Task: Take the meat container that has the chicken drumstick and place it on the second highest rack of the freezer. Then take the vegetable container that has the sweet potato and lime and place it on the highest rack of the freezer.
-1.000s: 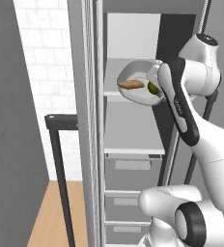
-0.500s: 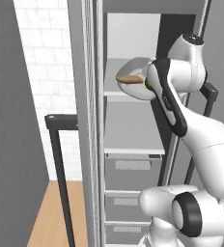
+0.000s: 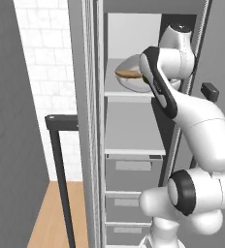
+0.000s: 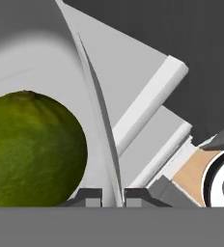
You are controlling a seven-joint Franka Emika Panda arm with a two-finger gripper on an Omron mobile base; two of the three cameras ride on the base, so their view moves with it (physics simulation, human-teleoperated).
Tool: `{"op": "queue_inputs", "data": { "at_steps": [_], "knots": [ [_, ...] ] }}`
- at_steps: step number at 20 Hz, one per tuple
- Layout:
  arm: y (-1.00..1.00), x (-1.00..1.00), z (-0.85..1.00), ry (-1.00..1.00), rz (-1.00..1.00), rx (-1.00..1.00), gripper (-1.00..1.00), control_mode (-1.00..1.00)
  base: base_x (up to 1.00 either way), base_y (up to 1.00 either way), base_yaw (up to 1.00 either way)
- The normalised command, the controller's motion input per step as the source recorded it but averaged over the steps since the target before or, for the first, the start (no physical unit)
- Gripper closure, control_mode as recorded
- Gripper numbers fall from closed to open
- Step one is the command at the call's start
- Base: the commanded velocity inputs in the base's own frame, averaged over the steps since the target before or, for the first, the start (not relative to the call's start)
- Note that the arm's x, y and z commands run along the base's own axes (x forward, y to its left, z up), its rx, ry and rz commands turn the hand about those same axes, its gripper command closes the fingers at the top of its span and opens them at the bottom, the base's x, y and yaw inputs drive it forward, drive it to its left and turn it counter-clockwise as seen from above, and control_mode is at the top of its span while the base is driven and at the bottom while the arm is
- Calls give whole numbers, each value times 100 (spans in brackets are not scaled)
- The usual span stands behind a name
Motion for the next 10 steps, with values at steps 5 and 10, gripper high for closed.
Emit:
{"op": "queue_inputs", "data": {
  "at_steps": [5,10],
  "knots": [
    [3,56,-3,0,-4,0,100,-100,0,0,0],
    [14,38,-36,0,-5,0,100,-100,0,0,0]
  ]
}}
